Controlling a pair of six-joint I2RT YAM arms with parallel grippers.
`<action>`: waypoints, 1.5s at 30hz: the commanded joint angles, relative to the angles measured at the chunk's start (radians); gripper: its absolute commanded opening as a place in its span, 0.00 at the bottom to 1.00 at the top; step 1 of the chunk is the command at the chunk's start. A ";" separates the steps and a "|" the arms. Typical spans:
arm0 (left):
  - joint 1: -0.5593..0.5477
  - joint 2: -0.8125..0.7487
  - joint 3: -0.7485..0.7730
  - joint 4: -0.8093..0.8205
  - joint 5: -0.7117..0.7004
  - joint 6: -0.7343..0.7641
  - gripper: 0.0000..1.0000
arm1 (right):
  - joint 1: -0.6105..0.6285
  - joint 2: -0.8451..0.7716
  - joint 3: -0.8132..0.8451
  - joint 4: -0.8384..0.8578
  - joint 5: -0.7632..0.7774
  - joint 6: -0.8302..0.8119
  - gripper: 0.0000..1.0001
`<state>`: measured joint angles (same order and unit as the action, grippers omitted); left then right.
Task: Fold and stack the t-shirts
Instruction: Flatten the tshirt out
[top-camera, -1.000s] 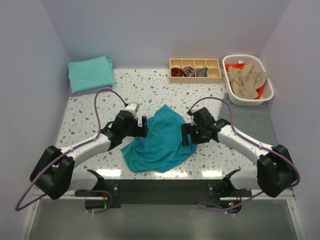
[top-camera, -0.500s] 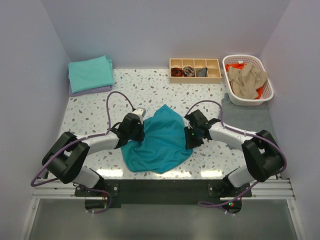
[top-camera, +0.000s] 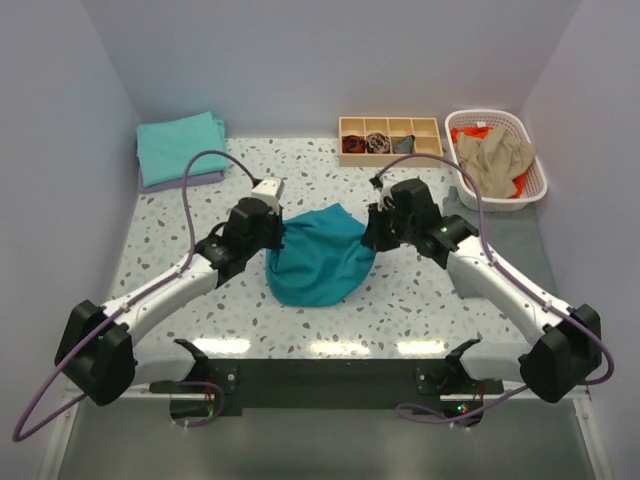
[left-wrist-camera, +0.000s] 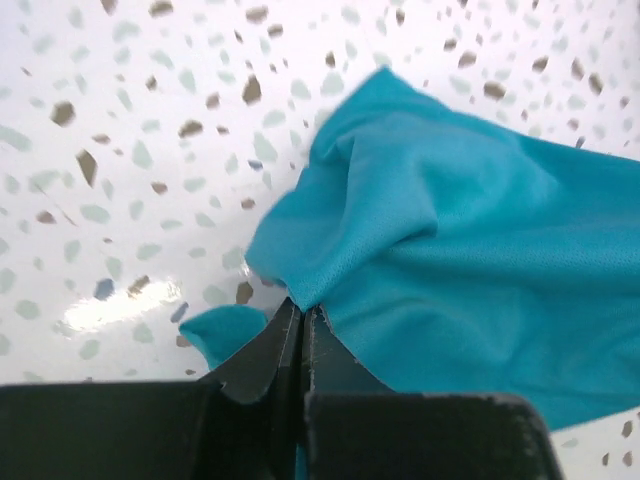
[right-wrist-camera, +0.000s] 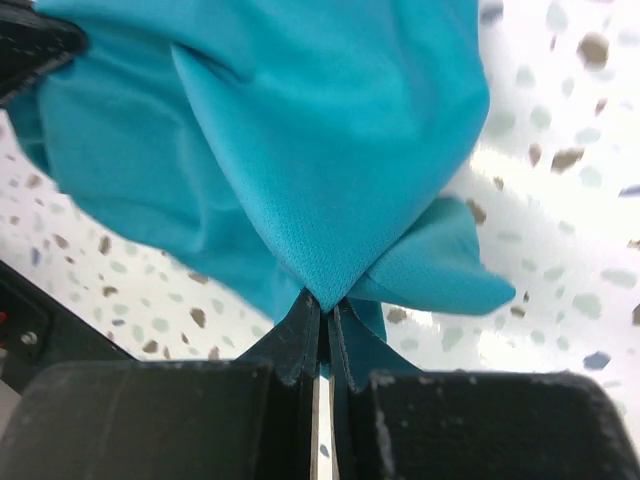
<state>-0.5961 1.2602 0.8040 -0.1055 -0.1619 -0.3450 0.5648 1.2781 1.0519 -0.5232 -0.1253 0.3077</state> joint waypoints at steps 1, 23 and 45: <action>-0.001 -0.108 0.073 -0.077 -0.105 0.046 0.00 | 0.004 -0.052 0.109 -0.012 -0.010 -0.050 0.00; 0.007 -0.338 0.432 -0.485 -0.212 0.008 0.00 | 0.004 -0.193 0.430 -0.227 -0.207 -0.197 0.00; 0.183 0.372 0.511 -0.076 0.073 0.084 0.00 | -0.012 0.280 0.292 -0.238 0.674 -0.081 0.10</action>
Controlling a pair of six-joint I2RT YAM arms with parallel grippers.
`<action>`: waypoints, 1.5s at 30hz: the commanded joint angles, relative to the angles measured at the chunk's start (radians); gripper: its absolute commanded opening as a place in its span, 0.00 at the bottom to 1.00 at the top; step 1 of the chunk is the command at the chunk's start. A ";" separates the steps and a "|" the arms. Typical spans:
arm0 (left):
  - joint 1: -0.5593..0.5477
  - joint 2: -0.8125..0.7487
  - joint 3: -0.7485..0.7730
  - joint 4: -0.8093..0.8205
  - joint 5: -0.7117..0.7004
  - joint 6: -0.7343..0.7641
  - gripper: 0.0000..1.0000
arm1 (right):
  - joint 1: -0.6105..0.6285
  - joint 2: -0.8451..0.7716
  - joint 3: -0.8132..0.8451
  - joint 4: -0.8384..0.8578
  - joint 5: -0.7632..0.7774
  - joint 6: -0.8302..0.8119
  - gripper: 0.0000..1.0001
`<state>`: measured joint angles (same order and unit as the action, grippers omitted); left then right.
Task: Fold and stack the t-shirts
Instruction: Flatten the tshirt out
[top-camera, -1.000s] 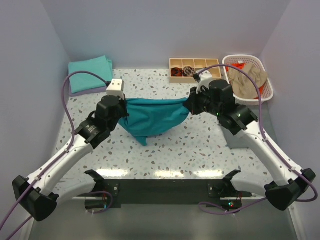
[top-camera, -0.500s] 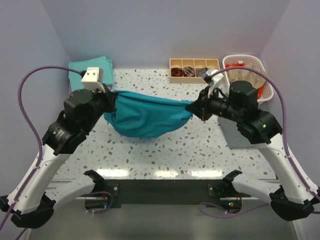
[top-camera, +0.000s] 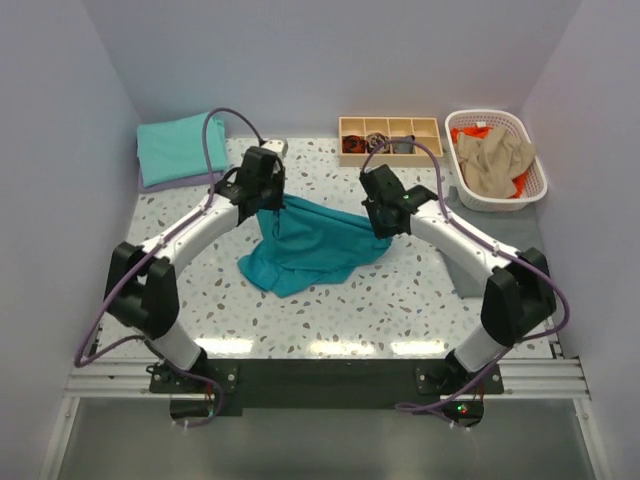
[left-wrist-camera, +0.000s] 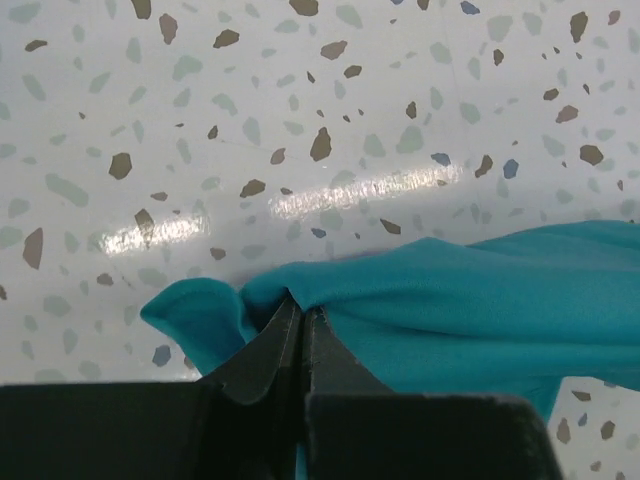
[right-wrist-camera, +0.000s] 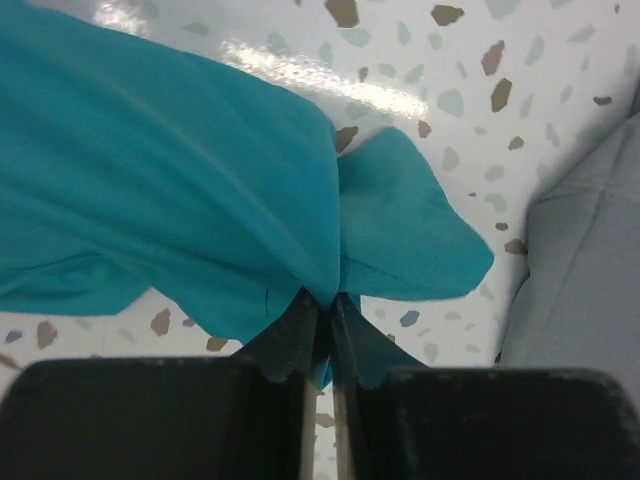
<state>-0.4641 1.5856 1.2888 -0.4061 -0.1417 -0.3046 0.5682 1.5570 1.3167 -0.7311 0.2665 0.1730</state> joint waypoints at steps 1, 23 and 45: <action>0.054 0.071 0.039 0.269 0.048 0.054 0.00 | -0.016 0.005 0.020 -0.002 0.304 0.063 0.18; 0.062 -0.358 -0.402 0.391 -0.165 -0.042 1.00 | 0.200 0.104 -0.103 0.213 -0.376 -0.128 0.68; 0.062 -0.414 -0.513 0.420 -0.210 -0.070 1.00 | 0.292 0.449 0.193 0.151 -0.127 -0.303 0.67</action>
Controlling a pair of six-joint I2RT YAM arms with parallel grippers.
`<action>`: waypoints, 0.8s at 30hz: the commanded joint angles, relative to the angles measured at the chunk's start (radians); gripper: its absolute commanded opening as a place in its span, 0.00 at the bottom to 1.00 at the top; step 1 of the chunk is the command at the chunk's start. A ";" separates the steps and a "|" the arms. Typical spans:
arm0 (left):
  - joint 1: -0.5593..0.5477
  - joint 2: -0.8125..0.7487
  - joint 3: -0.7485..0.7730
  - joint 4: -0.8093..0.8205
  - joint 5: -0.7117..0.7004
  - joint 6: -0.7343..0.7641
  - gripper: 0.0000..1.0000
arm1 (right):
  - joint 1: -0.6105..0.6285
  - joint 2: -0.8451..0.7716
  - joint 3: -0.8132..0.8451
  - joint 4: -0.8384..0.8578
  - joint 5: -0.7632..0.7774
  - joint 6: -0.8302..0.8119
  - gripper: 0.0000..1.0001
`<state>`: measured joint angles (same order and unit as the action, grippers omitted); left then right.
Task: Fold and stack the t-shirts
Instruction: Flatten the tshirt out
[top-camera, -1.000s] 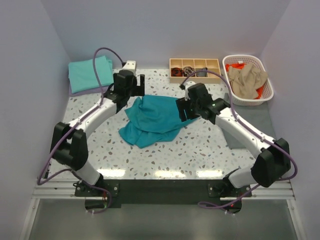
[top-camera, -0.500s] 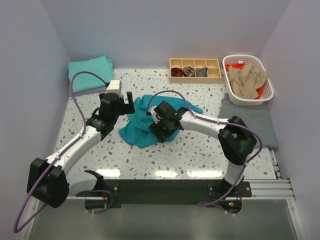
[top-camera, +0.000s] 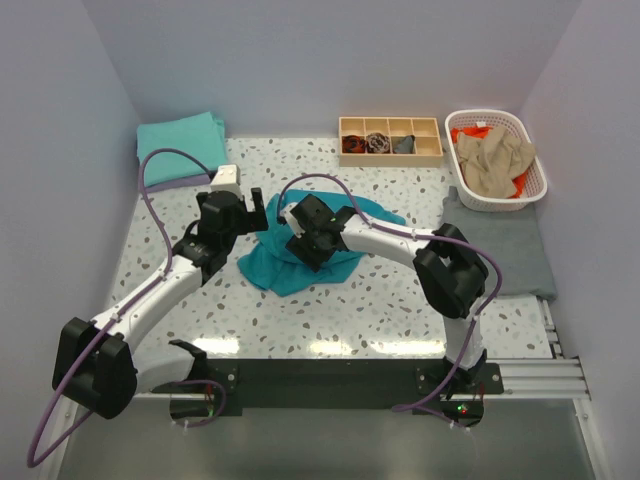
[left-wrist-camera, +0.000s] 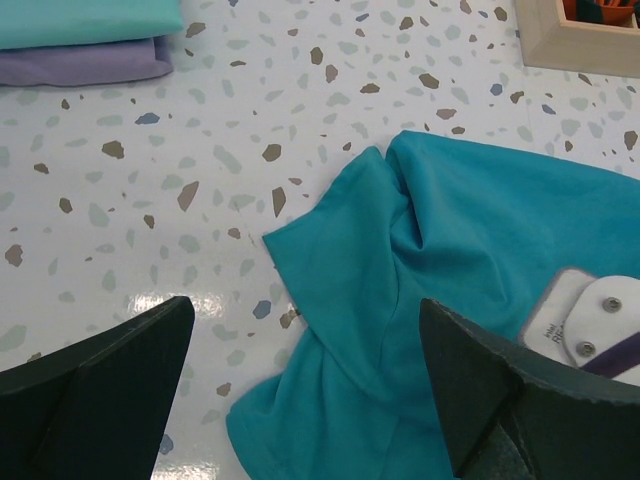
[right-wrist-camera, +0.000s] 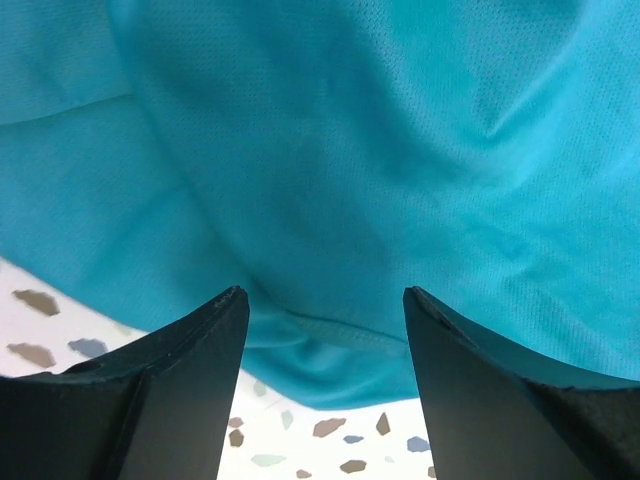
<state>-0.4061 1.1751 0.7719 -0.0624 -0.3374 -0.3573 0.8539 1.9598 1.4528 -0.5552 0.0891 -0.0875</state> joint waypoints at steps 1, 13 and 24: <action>0.004 -0.005 0.004 0.076 -0.012 -0.017 1.00 | 0.005 0.056 0.057 -0.026 0.049 -0.043 0.66; 0.003 -0.035 0.000 0.067 -0.046 -0.017 1.00 | 0.007 0.011 0.026 -0.006 0.075 -0.020 0.00; 0.004 -0.054 -0.005 0.032 -0.054 -0.017 1.00 | 0.007 -0.357 -0.014 0.046 0.380 -0.011 0.00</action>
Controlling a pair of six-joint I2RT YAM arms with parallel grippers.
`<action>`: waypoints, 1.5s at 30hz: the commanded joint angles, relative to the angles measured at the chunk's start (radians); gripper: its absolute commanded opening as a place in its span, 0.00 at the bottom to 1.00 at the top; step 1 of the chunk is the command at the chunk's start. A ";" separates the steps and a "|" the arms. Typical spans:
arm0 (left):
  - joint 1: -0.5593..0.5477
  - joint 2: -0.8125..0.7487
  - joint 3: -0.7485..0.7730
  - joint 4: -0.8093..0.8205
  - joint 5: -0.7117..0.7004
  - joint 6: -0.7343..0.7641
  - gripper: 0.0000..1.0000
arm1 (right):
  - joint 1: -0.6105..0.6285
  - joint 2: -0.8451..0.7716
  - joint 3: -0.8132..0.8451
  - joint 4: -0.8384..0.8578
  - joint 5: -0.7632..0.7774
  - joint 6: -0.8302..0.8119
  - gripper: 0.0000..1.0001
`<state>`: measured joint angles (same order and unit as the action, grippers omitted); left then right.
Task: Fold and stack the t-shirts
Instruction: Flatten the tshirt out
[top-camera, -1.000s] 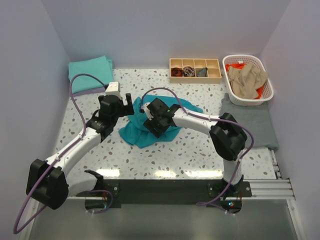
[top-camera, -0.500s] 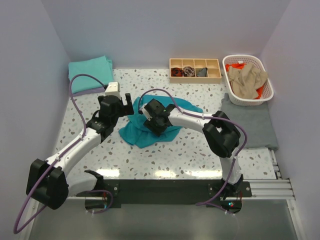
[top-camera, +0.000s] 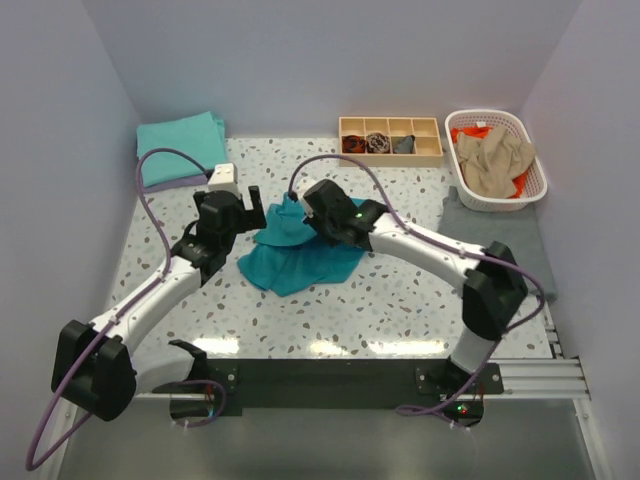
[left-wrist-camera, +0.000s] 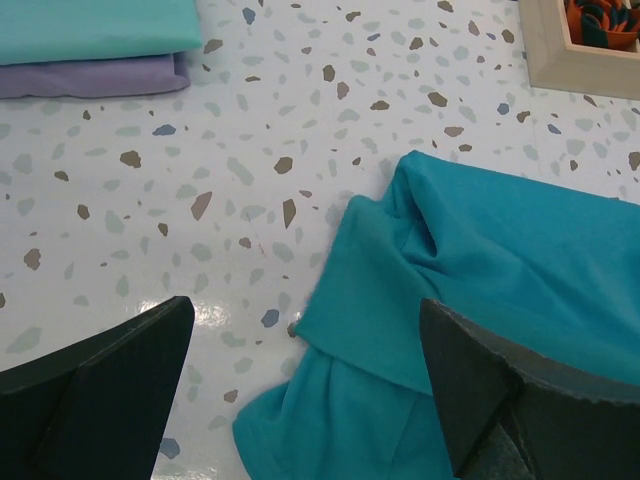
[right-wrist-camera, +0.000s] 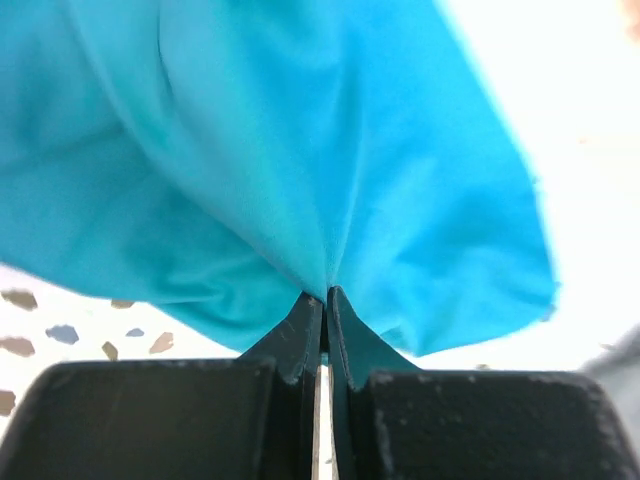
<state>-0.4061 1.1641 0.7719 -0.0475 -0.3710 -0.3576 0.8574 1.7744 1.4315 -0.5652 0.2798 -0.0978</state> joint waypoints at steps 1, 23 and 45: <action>0.004 -0.044 -0.005 0.018 -0.008 -0.015 1.00 | 0.003 -0.206 0.007 0.065 0.231 -0.008 0.00; -0.062 0.098 -0.155 0.031 0.159 -0.073 1.00 | -0.316 -0.220 0.055 0.024 0.526 0.086 0.00; -0.223 0.209 -0.218 0.112 0.113 -0.081 0.73 | -0.322 -0.237 0.007 -0.001 0.467 0.136 0.00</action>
<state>-0.6243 1.3483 0.5583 -0.0013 -0.2153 -0.4500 0.5354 1.5837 1.4467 -0.5671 0.7406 0.0124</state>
